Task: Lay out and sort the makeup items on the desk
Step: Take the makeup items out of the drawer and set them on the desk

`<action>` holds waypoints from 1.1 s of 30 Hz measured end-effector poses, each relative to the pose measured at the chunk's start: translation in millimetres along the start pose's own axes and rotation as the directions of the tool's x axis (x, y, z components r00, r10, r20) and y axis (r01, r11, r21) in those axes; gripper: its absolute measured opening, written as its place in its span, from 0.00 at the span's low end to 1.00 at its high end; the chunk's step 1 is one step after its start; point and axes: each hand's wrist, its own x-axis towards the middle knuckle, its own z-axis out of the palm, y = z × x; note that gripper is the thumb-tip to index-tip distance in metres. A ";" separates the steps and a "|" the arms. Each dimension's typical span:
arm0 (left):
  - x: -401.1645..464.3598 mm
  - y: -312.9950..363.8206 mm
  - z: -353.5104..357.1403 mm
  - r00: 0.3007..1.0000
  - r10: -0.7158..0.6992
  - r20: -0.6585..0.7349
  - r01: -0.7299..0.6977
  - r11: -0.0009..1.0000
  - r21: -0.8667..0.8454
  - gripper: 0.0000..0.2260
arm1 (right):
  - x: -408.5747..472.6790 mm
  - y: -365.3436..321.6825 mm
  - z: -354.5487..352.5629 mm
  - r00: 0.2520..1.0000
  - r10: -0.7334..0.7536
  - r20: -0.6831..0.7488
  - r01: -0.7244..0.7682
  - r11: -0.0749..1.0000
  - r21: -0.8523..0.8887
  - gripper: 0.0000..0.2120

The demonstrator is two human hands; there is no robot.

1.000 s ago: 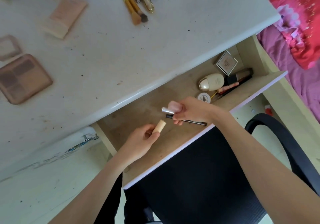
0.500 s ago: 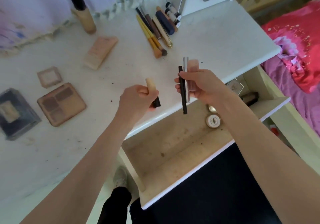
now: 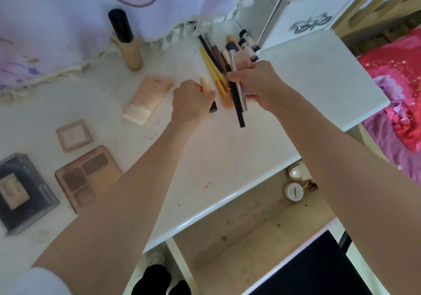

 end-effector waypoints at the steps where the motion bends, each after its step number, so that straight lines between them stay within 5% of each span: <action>1: 4.6 0.8 -0.9 1.000 0.011 -0.004 -0.011 1.000 0.009 0.14 | 5.3 -3.7 3.8 1.000 -0.006 0.000 0.006 1.000 -0.004 0.17; 9: 34.4 -8.2 0.3 0.994 0.069 -0.090 -0.069 0.998 0.008 0.11 | 30.6 -26.0 21.0 0.999 -0.030 -0.030 0.027 0.994 -0.108 0.13; 17: 25.9 -28.3 13.0 0.938 0.335 -0.092 -0.332 0.942 0.047 0.10 | 45.1 -28.8 14.7 0.995 -0.079 -0.066 0.056 0.954 -0.295 0.13; 33: 6.9 -57.5 23.2 0.796 0.606 -0.001 -0.470 0.618 0.630 0.21 | 45.6 -6.4 16.9 0.910 -0.391 -0.140 0.217 0.735 -0.643 0.11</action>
